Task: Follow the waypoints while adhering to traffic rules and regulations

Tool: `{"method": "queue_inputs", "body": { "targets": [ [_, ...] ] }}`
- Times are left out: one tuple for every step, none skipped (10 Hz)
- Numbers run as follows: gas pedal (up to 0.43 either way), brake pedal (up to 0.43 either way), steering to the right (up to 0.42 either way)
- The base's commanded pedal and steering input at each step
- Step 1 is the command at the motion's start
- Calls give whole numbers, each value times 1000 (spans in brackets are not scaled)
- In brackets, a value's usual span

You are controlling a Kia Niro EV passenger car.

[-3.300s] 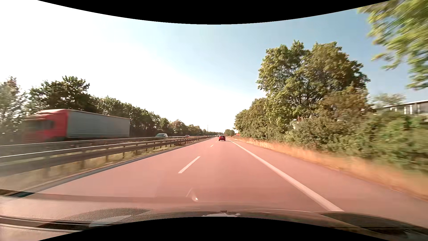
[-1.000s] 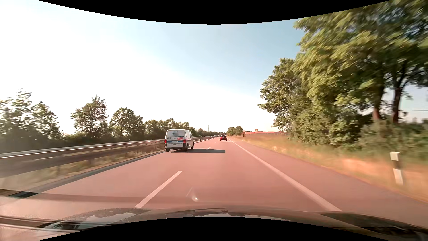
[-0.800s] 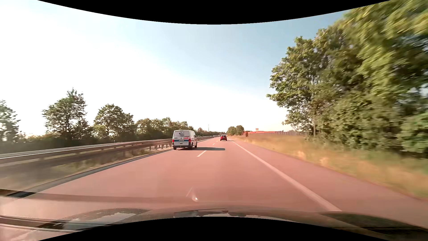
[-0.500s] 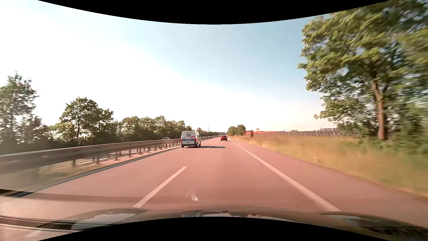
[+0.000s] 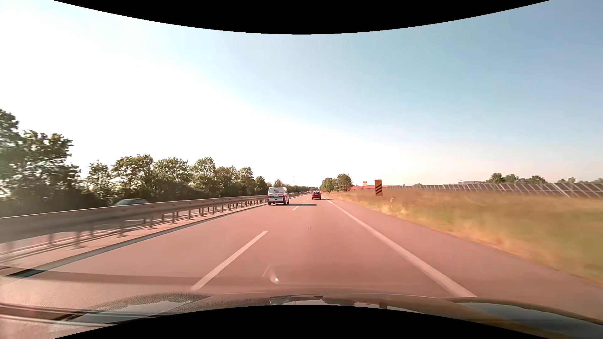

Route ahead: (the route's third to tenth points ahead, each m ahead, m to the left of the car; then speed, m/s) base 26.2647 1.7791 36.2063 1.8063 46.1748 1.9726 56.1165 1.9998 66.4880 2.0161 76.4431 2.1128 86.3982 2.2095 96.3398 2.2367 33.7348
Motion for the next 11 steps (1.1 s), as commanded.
{"method": "queue_inputs", "body": {
  "targets": [
    [339, 6, -3],
    [339, 6, -3],
    [339, 6, -3],
    [339, 6, -3],
    [339, 6, -2],
    [339, 0, -2],
    [339, 6, -2],
    [339, 6, -2],
    [339, 6, -2],
    [339, 6, -1],
    [339, 6, -1]
  ]
}}
